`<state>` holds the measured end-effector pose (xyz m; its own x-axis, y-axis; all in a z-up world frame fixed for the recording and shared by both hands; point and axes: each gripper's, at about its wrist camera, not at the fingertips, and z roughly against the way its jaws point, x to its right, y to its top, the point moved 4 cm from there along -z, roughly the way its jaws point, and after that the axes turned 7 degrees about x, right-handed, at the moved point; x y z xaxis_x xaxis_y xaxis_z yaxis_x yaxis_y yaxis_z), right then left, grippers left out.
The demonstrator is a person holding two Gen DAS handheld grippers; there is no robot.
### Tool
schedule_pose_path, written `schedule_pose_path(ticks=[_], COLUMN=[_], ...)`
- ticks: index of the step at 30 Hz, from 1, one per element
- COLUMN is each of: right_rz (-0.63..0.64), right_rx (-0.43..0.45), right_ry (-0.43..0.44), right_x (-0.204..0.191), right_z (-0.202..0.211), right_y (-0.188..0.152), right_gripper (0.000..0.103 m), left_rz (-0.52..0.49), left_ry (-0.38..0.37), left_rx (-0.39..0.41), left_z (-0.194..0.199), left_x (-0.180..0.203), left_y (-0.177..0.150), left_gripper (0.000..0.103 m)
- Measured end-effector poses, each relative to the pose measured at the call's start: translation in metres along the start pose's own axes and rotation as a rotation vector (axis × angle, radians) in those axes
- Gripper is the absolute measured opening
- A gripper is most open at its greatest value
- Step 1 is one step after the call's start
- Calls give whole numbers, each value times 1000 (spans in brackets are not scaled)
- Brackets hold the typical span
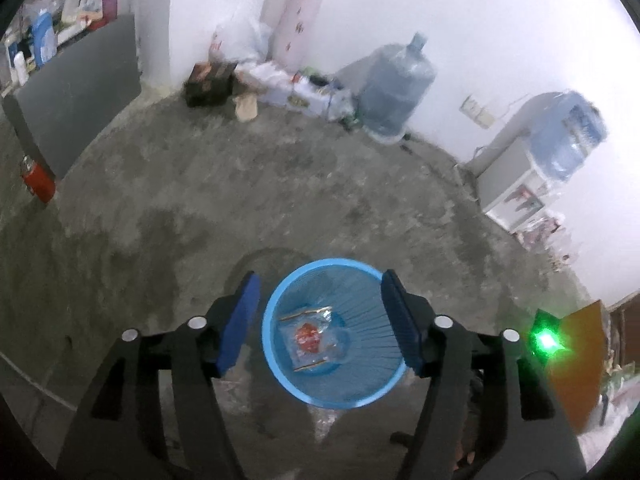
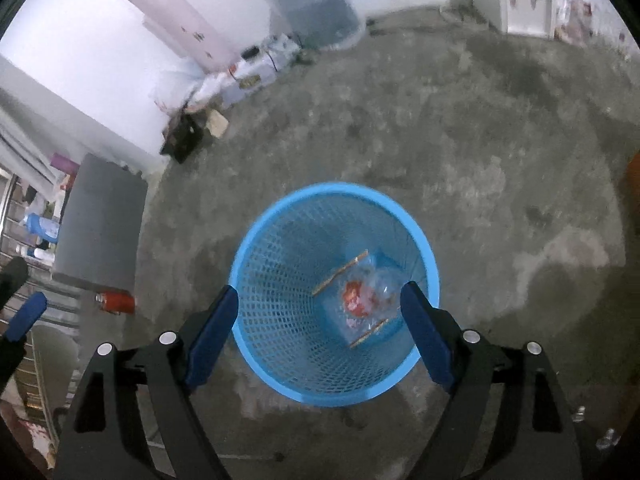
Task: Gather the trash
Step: 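Withdraw both tools from the wastebasket back toward the table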
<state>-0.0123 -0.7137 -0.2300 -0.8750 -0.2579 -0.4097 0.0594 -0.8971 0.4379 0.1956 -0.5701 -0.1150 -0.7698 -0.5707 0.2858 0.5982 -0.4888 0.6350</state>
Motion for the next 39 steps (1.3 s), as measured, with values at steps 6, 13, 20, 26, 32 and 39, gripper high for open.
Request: schedule_pose_path(ticks=[6, 13, 20, 26, 32, 39], right_rz=[87, 165, 347, 524, 703, 825], right_rx=[194, 336, 450, 444, 439, 370], right_ry=[14, 82, 137, 220, 381, 481], right_x=[-43, -89, -131, -184, -233, -254], right_z=[84, 174, 244, 284, 320, 339], right_y=[11, -1, -40, -89, -143, -200], right_gripper=[92, 96, 96, 96, 96, 96], left_rz=[-90, -160, -120, -15, 112, 290], left_ry=[-61, -147, -149, -96, -18, 164], left_rx=[195, 373, 422, 444, 505, 563], left_z=[103, 221, 322, 389, 450, 504], left_x=[22, 28, -14, -72, -134, -207], left_y=[7, -5, -51, -103, -154, -223], left_gripper=[73, 90, 94, 94, 94, 94])
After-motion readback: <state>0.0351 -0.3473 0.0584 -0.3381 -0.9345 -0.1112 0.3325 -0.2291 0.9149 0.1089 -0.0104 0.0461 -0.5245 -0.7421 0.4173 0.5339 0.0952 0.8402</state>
